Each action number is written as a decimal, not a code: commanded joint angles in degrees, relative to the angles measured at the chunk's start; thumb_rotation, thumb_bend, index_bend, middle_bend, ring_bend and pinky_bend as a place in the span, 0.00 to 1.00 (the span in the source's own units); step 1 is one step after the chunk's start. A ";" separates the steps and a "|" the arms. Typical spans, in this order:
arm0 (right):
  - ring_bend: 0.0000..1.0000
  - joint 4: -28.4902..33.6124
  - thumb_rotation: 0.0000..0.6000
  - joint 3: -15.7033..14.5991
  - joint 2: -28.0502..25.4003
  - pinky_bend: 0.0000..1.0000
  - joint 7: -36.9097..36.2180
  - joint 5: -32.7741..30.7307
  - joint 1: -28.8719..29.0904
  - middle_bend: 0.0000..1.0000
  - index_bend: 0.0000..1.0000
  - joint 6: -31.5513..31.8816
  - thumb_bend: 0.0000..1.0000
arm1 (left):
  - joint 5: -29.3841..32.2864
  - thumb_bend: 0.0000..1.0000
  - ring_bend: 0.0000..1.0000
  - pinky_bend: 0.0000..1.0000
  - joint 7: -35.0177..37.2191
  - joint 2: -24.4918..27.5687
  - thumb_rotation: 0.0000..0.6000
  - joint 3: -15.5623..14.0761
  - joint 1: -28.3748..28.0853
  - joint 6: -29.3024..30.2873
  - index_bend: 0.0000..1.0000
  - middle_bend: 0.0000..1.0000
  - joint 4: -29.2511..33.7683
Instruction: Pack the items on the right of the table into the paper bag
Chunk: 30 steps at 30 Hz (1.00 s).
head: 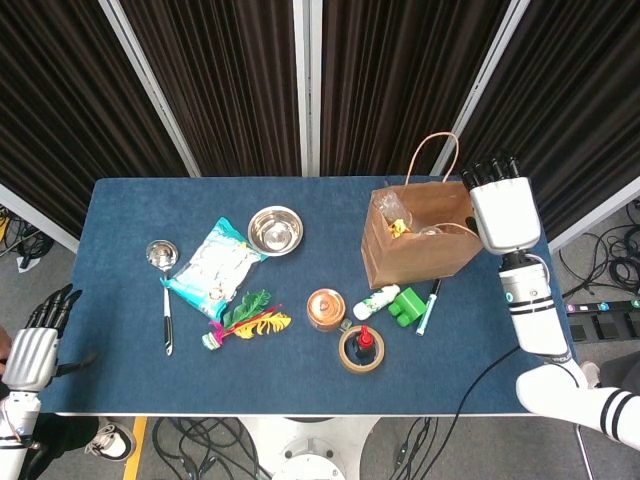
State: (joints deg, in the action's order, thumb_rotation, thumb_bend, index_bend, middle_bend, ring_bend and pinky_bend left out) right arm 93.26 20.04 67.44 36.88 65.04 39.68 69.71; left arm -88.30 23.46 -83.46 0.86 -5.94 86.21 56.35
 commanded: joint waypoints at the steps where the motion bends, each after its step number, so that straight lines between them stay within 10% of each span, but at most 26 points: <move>1: 0.20 0.09 1.00 -0.13 0.14 0.15 -0.59 0.79 0.06 0.33 0.30 0.68 0.00 | 0.04 0.17 0.02 0.15 0.01 0.05 1.00 0.05 0.01 0.05 0.09 0.12 0.01; 13: 0.21 6.61 1.00 2.57 1.24 0.15 -5.88 13.02 3.55 0.33 0.30 6.79 0.00 | 0.07 0.17 0.02 0.15 -0.31 0.39 1.00 0.34 -0.15 0.33 0.09 0.12 0.68; 21: 0.22 9.46 1.00 -7.48 2.53 0.15 -9.46 29.77 2.86 0.34 0.30 6.48 0.00 | -0.03 0.17 0.02 0.15 -0.68 0.89 1.00 0.15 -0.07 0.31 0.09 0.12 1.41; 30: 0.22 8.89 1.00 -17.40 -1.22 0.16 -8.38 30.12 -0.49 0.34 0.30 -2.76 0.00 | -0.27 0.17 0.02 0.15 -0.81 0.53 1.00 -0.06 -0.20 0.11 0.09 0.12 1.47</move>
State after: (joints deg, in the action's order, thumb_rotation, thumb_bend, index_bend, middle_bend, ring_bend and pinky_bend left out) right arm 102.58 4.36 67.32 28.01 95.36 40.14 68.81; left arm -88.56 22.65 -82.93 0.81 -6.13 86.33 57.83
